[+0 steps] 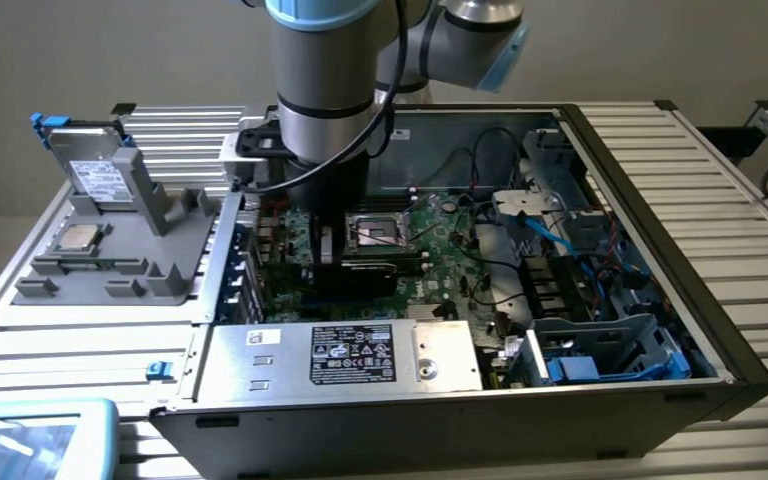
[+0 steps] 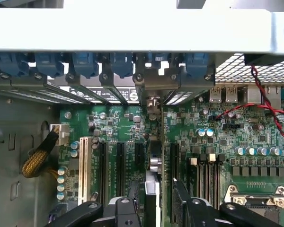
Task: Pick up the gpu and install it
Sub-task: 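Insert the gpu into the slot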
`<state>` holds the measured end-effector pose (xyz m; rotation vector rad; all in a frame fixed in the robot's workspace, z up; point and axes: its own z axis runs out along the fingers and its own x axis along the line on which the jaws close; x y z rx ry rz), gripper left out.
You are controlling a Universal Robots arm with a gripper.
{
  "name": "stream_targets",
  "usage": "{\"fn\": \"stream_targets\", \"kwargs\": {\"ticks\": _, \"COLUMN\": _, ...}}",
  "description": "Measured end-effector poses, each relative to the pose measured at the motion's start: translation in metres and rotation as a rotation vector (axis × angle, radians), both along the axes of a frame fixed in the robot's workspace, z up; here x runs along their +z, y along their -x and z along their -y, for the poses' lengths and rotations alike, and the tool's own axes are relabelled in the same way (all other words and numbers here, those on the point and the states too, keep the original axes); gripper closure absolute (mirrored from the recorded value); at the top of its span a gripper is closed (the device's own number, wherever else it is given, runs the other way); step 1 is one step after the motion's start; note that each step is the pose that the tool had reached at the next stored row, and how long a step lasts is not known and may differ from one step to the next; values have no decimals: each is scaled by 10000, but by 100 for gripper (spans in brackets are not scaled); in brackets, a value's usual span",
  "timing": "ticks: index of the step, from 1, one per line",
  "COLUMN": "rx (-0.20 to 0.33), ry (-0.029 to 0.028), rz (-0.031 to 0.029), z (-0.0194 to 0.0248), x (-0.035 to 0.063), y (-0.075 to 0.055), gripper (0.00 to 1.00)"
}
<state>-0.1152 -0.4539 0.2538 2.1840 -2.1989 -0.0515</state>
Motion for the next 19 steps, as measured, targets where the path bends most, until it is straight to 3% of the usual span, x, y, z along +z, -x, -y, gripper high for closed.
{"fn": "stream_targets", "kwargs": {"ticks": 12, "rx": 0, "ry": 133, "rz": -1, "z": 1, "x": 78, "y": 0, "gripper": 58}}
{"fn": "stream_targets", "kwargs": {"ticks": 19, "rx": 0, "ry": 138, "rz": 0, "z": -14, "x": 220, "y": 0, "gripper": 58}}
